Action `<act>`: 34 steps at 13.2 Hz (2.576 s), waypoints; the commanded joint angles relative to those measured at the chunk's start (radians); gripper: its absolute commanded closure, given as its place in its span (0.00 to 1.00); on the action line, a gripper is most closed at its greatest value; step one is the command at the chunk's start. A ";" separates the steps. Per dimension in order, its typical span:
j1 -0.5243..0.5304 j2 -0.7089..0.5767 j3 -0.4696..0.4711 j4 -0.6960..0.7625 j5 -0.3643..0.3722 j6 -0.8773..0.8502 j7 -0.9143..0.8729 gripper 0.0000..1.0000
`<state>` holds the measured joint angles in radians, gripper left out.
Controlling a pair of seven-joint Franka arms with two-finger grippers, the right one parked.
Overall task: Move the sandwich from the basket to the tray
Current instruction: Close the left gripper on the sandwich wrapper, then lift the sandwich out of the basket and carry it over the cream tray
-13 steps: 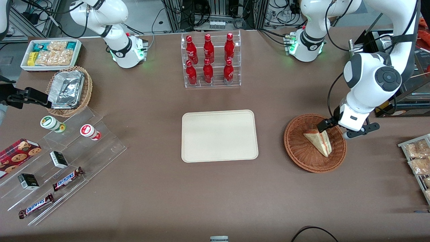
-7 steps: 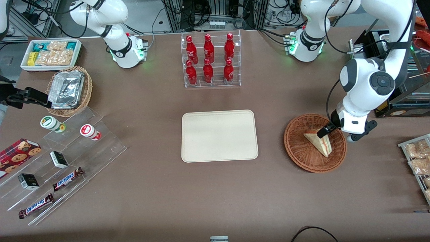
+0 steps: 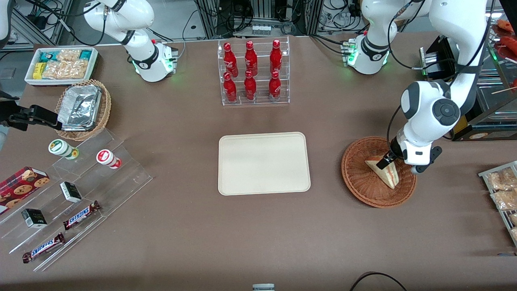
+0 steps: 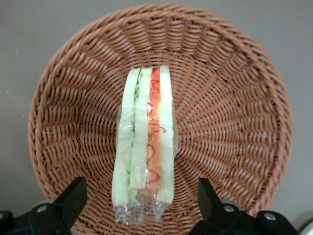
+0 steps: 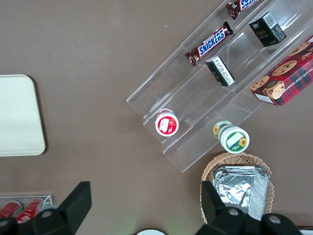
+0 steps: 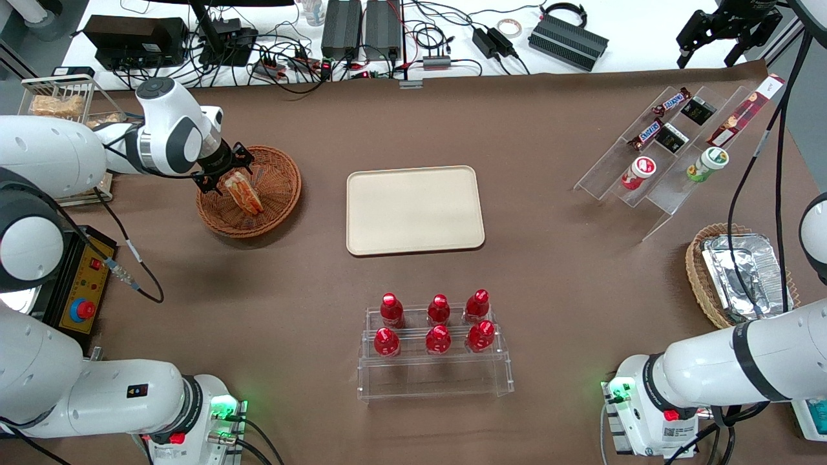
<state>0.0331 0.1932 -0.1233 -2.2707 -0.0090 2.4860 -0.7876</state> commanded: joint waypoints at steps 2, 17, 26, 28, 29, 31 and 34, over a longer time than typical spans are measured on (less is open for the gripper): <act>0.007 0.032 -0.004 0.000 0.011 0.048 -0.019 0.00; -0.050 -0.038 -0.015 0.152 0.020 -0.248 0.074 1.00; -0.395 0.150 -0.018 0.449 0.032 -0.435 -0.125 1.00; -0.474 0.225 -0.018 0.537 0.032 -0.432 -0.201 1.00; -0.516 0.271 -0.018 0.593 0.030 -0.430 -0.244 1.00; -0.571 0.343 -0.016 0.687 0.030 -0.430 -0.306 1.00; -0.637 0.434 -0.016 0.785 0.029 -0.430 -0.360 1.00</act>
<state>-0.5637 0.5518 -0.1536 -1.5867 0.0085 2.0726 -1.1018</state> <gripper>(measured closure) 0.850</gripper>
